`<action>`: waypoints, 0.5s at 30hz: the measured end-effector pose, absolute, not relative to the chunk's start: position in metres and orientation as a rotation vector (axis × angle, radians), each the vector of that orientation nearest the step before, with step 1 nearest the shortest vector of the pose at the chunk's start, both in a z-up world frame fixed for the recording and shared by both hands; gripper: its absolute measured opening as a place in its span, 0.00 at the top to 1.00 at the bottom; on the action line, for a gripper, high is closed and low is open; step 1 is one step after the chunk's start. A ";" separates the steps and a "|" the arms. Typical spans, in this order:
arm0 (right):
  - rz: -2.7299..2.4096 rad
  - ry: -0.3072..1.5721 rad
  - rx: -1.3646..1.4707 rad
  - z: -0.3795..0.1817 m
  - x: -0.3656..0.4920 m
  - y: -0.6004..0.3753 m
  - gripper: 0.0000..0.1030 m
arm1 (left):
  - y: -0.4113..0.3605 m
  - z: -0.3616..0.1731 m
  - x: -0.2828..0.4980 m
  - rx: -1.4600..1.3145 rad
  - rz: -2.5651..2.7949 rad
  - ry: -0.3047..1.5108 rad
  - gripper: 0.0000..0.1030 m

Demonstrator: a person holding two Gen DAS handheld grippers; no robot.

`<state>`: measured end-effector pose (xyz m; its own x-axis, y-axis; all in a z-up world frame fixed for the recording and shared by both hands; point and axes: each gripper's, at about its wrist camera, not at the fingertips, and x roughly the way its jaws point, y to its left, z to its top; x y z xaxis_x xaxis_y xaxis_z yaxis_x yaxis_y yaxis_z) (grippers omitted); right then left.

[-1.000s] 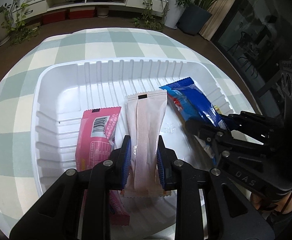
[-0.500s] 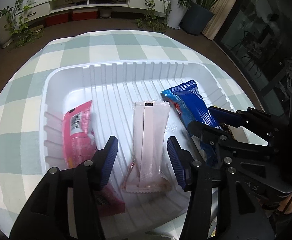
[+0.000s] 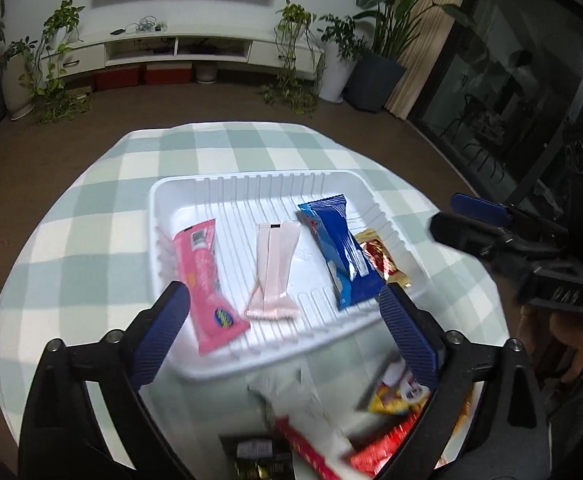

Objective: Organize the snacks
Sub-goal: 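Withdraw both tools from the tray back over the snack pile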

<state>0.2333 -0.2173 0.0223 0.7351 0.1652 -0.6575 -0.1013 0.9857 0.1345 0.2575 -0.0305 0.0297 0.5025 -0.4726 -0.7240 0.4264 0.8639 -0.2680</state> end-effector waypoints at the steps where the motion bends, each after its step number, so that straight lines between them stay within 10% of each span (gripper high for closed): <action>1: 0.158 0.710 0.122 0.028 0.221 -0.221 0.17 | -0.022 0.032 0.248 -0.078 -0.540 0.886 0.01; 15: 0.098 0.647 0.421 -0.034 0.049 -0.237 0.09 | 0.051 -0.014 0.108 -0.229 -0.466 0.890 0.00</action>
